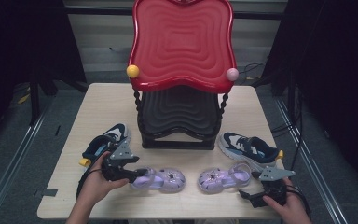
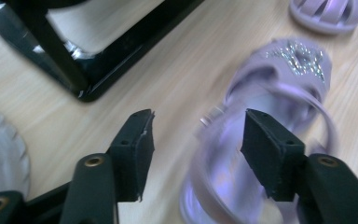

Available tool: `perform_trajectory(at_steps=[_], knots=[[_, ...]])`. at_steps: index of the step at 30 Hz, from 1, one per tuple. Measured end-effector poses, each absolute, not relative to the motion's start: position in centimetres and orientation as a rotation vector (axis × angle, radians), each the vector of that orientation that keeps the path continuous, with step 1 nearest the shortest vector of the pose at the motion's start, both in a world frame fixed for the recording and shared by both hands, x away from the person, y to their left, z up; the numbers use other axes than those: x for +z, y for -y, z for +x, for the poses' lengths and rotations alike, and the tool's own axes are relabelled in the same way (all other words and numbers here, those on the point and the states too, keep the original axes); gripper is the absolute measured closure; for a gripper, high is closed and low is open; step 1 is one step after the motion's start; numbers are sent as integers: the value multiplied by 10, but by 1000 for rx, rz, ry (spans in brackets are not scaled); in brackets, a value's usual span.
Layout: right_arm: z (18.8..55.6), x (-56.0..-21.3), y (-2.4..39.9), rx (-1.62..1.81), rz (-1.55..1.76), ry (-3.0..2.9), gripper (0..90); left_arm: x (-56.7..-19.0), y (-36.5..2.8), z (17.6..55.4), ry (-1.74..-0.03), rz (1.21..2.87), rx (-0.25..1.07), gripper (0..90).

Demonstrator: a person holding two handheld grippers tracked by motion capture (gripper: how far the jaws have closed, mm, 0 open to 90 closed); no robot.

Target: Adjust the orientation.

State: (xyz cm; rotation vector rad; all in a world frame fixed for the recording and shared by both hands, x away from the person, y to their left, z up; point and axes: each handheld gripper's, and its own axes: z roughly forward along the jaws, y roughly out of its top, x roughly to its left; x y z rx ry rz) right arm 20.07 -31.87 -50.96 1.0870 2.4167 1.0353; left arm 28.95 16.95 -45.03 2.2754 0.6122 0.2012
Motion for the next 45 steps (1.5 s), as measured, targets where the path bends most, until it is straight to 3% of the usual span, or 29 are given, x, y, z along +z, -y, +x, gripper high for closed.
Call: perform_trajectory(at_steps=[2, 4, 7, 9, 14, 19, 21, 27, 35, 45], knots=[[201, -510, 319, 1036, 1087, -2417, 103, -453, -163, 294, -578, 2274, 173, 427], [201, -510, 319, 1035, 1087, -2417, 102, -456, -157, 295, -562, 2293, 149, 502], [201, -510, 319, 1035, 1087, -2416, 103, -460, -149, 295, -535, 2322, 121, 545], [201, -510, 319, 1035, 1087, -2416, 102, -461, -148, 296, -578, 2328, 101, 674], [201, -510, 319, 1035, 1088, -2417, 102, -459, -149, 293, -625, 2322, 79, 709], [201, -510, 319, 1035, 1085, -2417, 102, -458, -154, 286, -695, 2278, 151, 718], [201, -510, 319, 1035, 1086, -2417, 102, -457, -159, 285, -810, 2217, 196, 721], [201, -510, 319, 1035, 1087, -2416, 102, -458, -158, 277, -917, 2169, 206, 720], [201, -510, 319, 1039, 1087, -2416, 102, -458, -160, 269, -872, 2135, 162, 650], [200, -510, 318, 1039, 1090, -2415, 102, -462, -165, 276, -744, 2145, 239, 593]])
